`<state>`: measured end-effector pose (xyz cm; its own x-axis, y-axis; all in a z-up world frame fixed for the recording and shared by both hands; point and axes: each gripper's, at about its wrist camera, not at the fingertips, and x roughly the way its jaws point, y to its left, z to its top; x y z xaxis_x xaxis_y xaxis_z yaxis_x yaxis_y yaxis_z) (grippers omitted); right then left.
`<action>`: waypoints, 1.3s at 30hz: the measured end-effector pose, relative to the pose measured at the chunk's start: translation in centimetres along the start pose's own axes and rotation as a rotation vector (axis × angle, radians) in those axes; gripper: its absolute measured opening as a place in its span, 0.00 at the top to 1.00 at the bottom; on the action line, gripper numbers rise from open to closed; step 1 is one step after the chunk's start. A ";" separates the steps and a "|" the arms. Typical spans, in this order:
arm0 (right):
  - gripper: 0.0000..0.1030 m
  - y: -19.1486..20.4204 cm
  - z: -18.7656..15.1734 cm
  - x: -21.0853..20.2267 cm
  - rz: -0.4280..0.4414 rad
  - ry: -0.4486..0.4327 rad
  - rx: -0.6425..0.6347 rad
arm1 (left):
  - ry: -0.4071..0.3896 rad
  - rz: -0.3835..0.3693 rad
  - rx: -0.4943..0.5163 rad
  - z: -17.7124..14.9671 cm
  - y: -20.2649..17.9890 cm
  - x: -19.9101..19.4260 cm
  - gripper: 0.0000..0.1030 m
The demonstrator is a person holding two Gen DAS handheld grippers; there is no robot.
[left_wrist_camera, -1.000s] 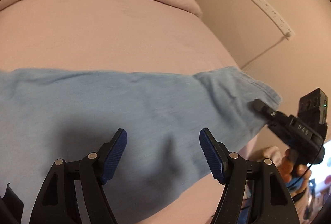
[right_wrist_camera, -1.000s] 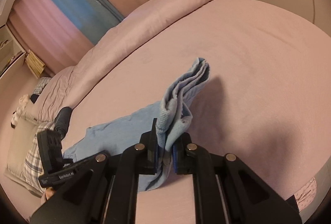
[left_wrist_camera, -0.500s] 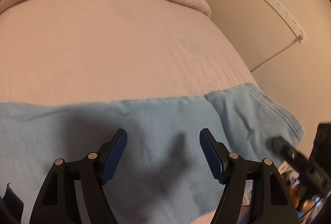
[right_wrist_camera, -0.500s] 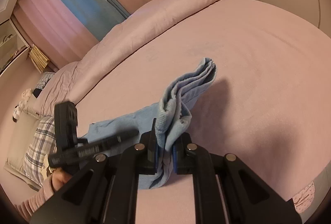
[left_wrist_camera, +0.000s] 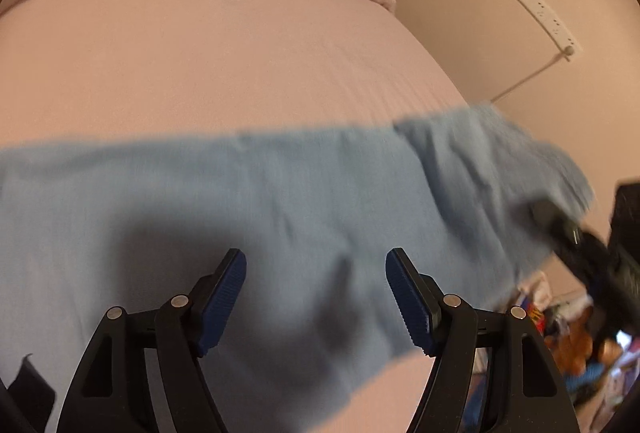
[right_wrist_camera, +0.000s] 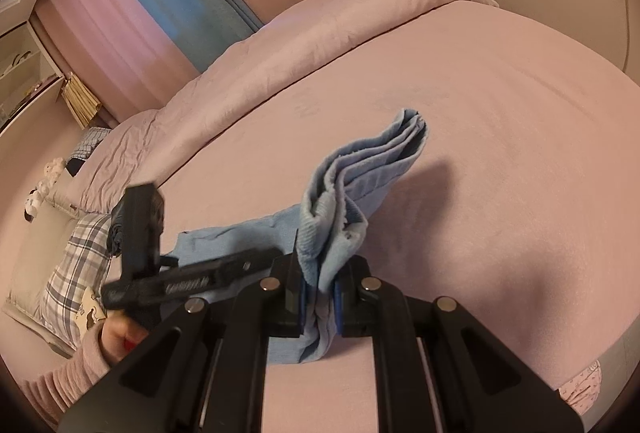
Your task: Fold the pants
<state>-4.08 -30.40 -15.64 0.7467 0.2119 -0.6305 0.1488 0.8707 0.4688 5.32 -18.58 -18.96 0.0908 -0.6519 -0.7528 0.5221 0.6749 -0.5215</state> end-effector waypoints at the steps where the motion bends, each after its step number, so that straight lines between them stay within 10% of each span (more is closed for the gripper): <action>1: 0.90 0.4 0.0 -0.1 0.002 0.000 -0.010 | 0.002 -0.015 -0.012 -1.2 0.3 -0.3 0.30; 23: 0.90 13.7 -4.9 7.3 0.073 0.169 -0.428 | -0.285 -0.484 -0.296 -2.7 5.4 -10.6 0.28; 29: 0.90 15.8 -6.8 10.3 0.020 0.218 -0.522 | -0.219 -0.374 -0.313 -1.6 5.7 -9.0 0.27; 34: 0.90 16.9 -7.5 11.5 -0.043 0.209 -0.596 | -0.195 -0.236 -0.292 -0.5 6.0 -8.1 0.88; 39: 0.90 18.6 -7.8 12.0 -0.093 0.166 -0.648 | -0.254 -0.209 -0.285 -1.1 7.1 -9.3 0.96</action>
<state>2.60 -8.23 -19.27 0.6328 0.1434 -0.7610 -0.2501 0.9679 -0.0256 7.25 -7.34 -16.11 0.2320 -0.8250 -0.5153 0.2993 0.5646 -0.7692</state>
